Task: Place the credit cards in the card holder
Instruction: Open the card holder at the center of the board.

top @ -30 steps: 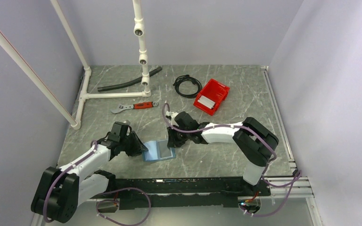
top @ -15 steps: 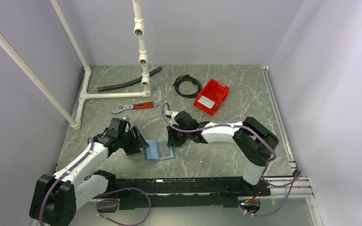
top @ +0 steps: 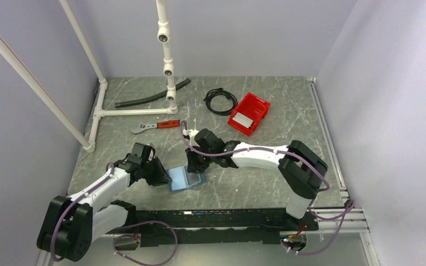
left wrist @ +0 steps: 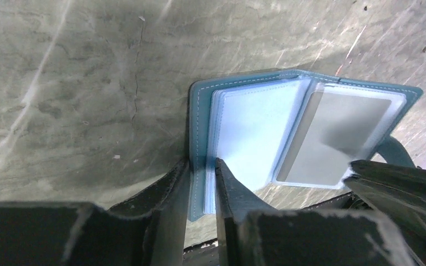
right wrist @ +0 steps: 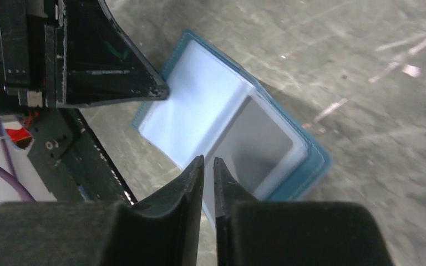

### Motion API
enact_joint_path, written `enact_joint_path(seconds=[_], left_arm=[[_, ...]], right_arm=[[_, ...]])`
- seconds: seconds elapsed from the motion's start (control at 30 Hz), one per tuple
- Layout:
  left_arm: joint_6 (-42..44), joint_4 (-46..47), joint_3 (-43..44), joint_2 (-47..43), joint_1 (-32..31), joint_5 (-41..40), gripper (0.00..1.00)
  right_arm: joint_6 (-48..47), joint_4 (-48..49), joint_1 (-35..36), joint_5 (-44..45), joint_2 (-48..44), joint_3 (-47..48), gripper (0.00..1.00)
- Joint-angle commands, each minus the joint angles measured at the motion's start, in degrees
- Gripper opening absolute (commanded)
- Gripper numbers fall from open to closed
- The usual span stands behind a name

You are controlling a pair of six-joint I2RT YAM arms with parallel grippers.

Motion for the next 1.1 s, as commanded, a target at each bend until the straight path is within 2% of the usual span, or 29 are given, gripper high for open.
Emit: enact_joint_path(seconds=[0.0, 0.13, 0.27, 0.33, 0.4, 0.43, 0.6, 0.63, 0.73, 0.87, 0.97, 1.07], left_arm=[[-0.68, 1.52, -0.64, -1.29, -0.04, 0.08, 0.24], [-0.81, 0.14, -0.67, -3.37, -0.02, 0.17, 0.22], [-0.93, -2.09, -0.08, -5.59, -0.04, 0.08, 0.27], [-0.86, -3.84, 0.84, -6.71, -0.02, 0.07, 0.37], [-0.65, -6.37, 2.44, -8.15, -0.04, 0.43, 0.51], [-0.47, -7.25, 3.52, -9.19, -0.03, 0.69, 0.61], [-0.49, -13.01, 11.14, -14.44, -0.02, 0.70, 0.70], [-0.70, -12.74, 11.81, -14.98, -0.04, 1.35, 0.68], [-3.32, -4.36, 9.80, -13.80, 0.00, 6.16, 0.45], [-7.57, 10.33, 3.44, -5.89, -0.12, 12.15, 0.16], [-8.19, 17.96, -0.78, -1.13, -0.13, 14.06, 0.07], [-6.31, 15.71, -2.52, 0.47, -0.08, 10.04, 0.01]], right_arm=[[4.71, 11.13, -0.22, -8.90, 5.16, -0.18, 0.10], [7.43, 16.40, -0.26, -11.98, 7.68, -1.22, 0.06], [7.96, 16.87, -0.30, -11.55, 10.24, -1.82, 0.03], [7.65, 16.19, -0.29, -10.25, 10.09, -2.25, 0.04], [6.77, 15.20, -0.29, -9.14, 10.25, -2.18, 0.04], [6.48, 14.84, -0.27, -8.55, 10.41, -2.24, 0.04], [5.25, 13.60, -0.27, -6.44, 12.33, -2.37, 0.06], [5.32, 13.53, -0.26, -6.02, 12.48, -2.43, 0.08], [6.21, 13.31, -0.55, -6.05, 12.70, -2.72, 0.10], [10.23, 16.64, -3.02, -10.83, 11.49, -4.87, 0.13], [11.13, 16.85, -4.02, -12.25, 10.44, -5.00, 0.17], [10.88, 15.68, -4.76, -13.22, 8.63, -5.41, 0.22]])
